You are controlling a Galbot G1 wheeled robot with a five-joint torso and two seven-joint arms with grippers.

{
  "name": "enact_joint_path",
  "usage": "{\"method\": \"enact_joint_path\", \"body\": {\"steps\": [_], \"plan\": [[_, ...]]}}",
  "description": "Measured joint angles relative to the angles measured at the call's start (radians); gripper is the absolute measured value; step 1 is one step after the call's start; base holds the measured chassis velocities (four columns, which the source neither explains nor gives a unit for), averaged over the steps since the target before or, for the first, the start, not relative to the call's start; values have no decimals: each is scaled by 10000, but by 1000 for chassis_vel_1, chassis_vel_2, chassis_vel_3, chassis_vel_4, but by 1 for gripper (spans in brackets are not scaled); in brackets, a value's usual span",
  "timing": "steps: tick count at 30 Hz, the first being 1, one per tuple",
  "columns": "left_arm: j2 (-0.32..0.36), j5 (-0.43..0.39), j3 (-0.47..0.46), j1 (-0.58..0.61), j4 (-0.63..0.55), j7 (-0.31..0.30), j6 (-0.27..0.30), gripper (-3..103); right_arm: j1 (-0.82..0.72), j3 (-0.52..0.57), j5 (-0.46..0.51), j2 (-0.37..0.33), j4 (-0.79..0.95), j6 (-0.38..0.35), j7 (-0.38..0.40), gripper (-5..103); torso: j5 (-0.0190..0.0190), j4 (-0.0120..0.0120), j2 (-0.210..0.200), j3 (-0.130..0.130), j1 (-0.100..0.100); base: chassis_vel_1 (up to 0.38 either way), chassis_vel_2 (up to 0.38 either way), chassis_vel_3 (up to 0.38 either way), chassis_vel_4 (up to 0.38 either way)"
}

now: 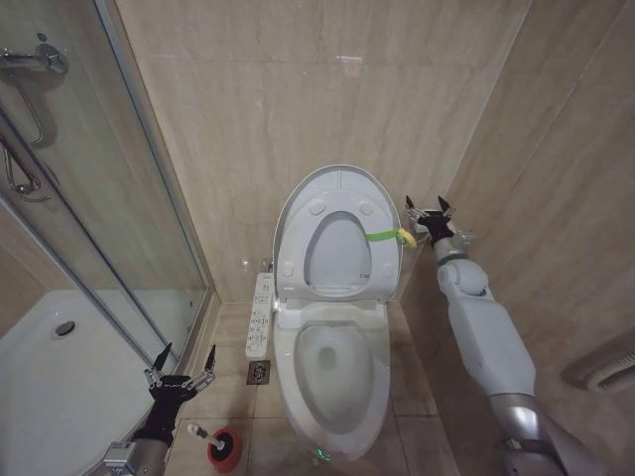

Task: Open the toilet lid, clean the toilet bowl with a toilet brush, close the toilet lid, and flush.

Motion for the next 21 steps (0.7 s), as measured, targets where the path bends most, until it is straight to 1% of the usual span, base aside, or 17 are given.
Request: {"method": "enact_joint_path", "body": {"steps": [2,9,16,21], "plan": [[0,0,0,0,0,0,0,100,116,-83,-49,153,-20,0,63,100,1,1,0,0,0,0,0,0,0],[0,0,0,0,0,0,0,100,288,-301,-105,310,-18,-8,181,100,0,1,0,0,0,0,0,0,0],[0,0,0,0,0,0,0,100,250,-523,-101,260,241,-36,224,100,0,0,0,0,0,0,0,0,0],[0,0,0,0,0,0,0,100,-69,-621,-75,167,591,-107,231,100,1,0,0,-1,0,0,0,0,0]]}}
